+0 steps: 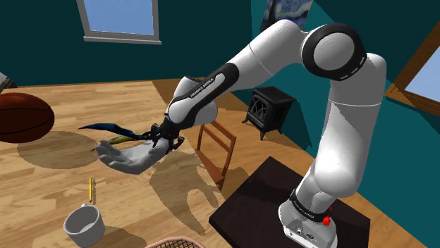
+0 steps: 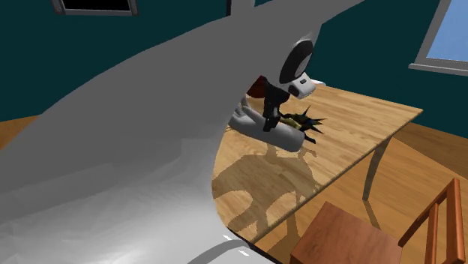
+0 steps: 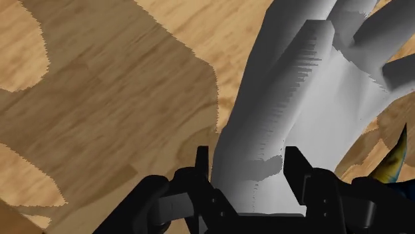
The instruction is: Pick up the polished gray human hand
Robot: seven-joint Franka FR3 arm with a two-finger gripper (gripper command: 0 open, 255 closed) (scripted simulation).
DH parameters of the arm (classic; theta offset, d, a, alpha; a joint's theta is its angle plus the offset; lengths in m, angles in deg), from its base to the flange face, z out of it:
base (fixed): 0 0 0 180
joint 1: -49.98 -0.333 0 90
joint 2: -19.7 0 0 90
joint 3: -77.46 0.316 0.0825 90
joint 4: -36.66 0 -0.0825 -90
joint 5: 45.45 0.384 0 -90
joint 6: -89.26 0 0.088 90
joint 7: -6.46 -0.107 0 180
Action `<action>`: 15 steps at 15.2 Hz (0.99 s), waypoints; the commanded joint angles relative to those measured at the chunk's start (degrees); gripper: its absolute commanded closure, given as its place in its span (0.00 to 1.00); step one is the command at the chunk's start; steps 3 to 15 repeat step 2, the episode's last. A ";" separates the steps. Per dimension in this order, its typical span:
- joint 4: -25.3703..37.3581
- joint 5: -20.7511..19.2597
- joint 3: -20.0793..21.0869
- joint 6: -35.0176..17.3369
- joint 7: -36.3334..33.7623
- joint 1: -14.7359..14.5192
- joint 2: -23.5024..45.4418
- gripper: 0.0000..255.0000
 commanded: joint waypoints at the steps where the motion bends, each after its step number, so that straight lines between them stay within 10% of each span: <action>1: 0.17 -0.05 -0.03 0.68 -0.08 0.10 -0.79 1.00; 15: 0.17 -0.04 -0.03 0.69 -0.08 0.09 -0.78 1.00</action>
